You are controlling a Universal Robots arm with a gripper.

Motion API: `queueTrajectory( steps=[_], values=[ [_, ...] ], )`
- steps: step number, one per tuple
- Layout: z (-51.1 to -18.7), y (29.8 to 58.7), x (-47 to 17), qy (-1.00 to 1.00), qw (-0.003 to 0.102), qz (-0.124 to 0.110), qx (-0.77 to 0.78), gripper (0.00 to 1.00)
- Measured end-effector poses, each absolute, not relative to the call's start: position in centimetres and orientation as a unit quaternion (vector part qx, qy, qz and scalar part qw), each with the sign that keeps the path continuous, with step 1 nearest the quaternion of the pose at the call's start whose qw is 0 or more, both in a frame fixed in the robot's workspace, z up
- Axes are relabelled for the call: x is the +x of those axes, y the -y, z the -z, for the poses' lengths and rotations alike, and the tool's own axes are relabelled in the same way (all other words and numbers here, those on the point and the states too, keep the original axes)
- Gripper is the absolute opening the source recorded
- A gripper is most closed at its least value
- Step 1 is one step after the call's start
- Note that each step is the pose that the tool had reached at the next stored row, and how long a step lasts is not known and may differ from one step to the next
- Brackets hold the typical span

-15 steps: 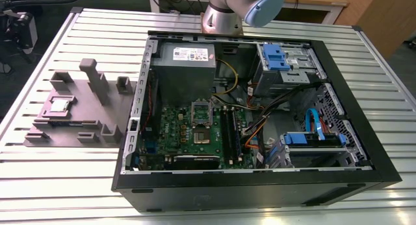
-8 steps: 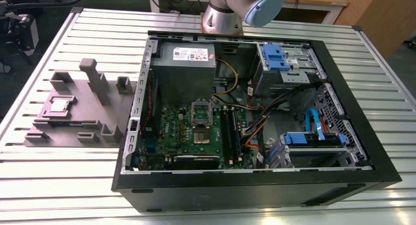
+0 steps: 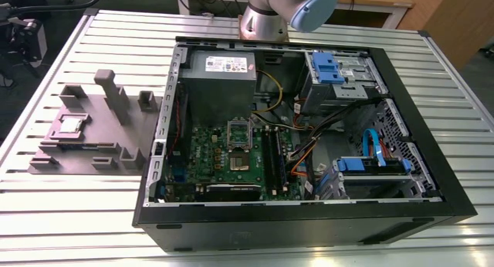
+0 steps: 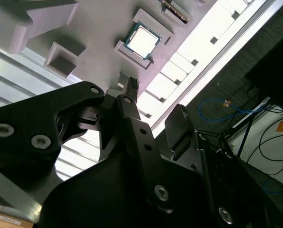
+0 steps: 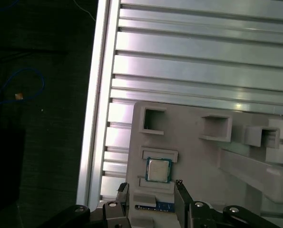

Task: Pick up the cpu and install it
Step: 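Pick up the cpu and move it towards the insertion slot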

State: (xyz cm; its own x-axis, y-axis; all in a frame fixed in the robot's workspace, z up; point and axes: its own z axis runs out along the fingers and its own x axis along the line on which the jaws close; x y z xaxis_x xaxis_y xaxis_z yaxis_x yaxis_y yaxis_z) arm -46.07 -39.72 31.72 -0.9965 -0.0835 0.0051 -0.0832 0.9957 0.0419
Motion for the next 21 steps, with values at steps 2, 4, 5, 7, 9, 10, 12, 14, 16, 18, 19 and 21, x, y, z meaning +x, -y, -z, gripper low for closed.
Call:
queueTrajectory(
  steps=[2,4,5,7,9,10,12,14,16,18,19,21],
  values=[
    [-31.63,39.72,-46.07,0.999,0.003,0.021,0.042,0.5],
    [-31.55,39.72,-46.07,0.999,0.003,0.021,0.042,0.5],
    [-31.52,39.72,-46.07,0.999,0.003,0.021,0.042,0.5],
    [-31.46,39.72,-46.07,0.999,0.003,0.021,0.042,0.5],
    [-31.4,39.72,-46.07,0.999,0.003,0.021,0.042,0.5],
    [-31.36,39.72,-46.07,0.999,0.003,0.021,0.042,0.5],
    [-31.29,39.72,-46.07,0.999,0.003,0.021,0.042,0.5],
    [-31.19,39.72,-46.07,0.999,0.003,0.021,0.042,0.5],
    [-31.09,39.72,-46.07,0.999,0.003,0.021,0.042,0.5],
    [-30.93,39.73,-46.07,0.999,0.003,0.021,0.042,0.5],
    [-30.87,39.73,-46.07,0.999,0.003,0.021,0.042,0.5],
    [-30.74,39.73,-46.07,0.999,0.003,0.021,0.042,0.5]
  ],
)
